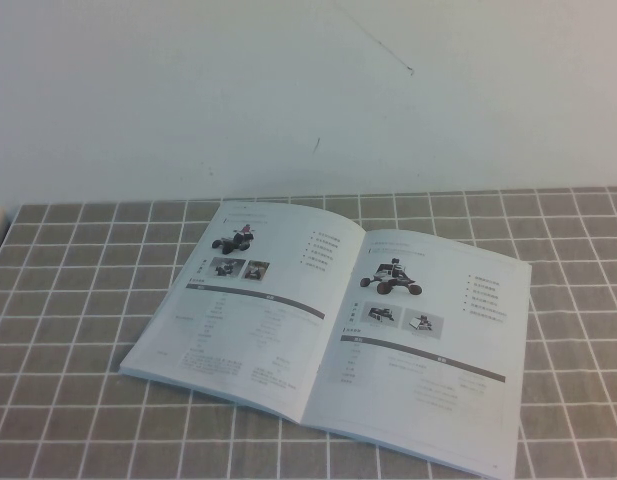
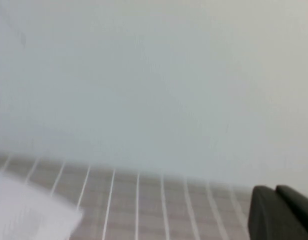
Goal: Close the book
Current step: 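Close the open booklet and leave it lying on the table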
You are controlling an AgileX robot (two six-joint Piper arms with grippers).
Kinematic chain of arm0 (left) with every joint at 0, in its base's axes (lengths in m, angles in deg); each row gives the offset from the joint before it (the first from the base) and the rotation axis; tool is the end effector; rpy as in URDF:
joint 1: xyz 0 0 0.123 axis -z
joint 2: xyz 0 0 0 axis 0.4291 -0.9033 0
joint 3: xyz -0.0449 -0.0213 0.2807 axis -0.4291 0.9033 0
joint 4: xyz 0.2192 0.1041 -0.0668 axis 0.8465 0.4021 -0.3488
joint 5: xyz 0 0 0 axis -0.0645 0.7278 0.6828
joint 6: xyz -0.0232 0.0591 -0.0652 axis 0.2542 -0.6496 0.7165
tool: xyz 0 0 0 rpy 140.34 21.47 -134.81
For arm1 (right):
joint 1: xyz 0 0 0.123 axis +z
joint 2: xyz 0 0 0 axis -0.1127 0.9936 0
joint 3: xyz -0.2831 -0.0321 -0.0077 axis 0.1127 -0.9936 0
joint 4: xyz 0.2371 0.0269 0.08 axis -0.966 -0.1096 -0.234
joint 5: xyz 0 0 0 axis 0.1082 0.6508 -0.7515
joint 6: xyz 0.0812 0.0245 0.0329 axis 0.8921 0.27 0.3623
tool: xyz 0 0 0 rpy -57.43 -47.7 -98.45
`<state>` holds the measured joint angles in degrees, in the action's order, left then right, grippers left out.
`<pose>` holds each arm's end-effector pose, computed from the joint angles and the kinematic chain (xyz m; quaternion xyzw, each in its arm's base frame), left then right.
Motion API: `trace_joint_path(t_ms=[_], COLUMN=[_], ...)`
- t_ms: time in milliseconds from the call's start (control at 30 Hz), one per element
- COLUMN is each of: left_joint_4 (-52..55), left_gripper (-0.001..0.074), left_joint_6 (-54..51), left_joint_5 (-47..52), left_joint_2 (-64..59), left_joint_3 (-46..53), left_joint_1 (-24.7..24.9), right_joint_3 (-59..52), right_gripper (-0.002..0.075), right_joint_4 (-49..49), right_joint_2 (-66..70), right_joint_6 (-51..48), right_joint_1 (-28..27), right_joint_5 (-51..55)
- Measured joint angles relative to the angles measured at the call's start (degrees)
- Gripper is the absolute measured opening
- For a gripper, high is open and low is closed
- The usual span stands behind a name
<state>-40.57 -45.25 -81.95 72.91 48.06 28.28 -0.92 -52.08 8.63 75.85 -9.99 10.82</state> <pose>0.0537 -0.0042 0.2206 0.0646 0.6154 0.0291 0.7851 0.0562 -0.0035 0.2064 -0.0463 0.6695 -0.0970 0.7350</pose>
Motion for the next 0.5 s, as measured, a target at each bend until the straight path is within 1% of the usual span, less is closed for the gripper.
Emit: trace_joint_path(t_ms=[133, 267, 333, 400, 500], left_joint_4=[0.13, 0.33, 0.33, 0.33, 0.33], left_gripper=[-0.0004, -0.0004, -0.0004, -0.0004, -0.0004], left_joint_6=[0.0, 0.19, 0.94, 1.2, 1.76], left_joint_5=[-10.11, -14.09, -14.58, -14.71, -14.81], left_joint_2=[0.0, 0.0, 0.0, 0.0, 0.0], left_joint_3=[0.0, 0.0, 0.0, 0.0, 0.0], left_joint_1=[0.0, 0.0, 0.0, 0.0, 0.0], right_joint_3=[0.0, 0.0, 0.1, 0.1, 0.1], right_gripper=[-0.0003, -0.0003, -0.0003, -0.0003, -0.0003], right_joint_4=[0.0, 0.0, 0.0, 0.0, 0.0], right_joint_2=[0.0, 0.0, 0.0, 0.0, 0.0], right_joint_6=[0.28, 0.82, 1.22, 3.79, 10.83], right_joint_1=[0.0, 0.0, 0.0, 0.0, 0.0], right_joint_5=[-19.89, -35.62, -40.98, -44.32, -48.27])
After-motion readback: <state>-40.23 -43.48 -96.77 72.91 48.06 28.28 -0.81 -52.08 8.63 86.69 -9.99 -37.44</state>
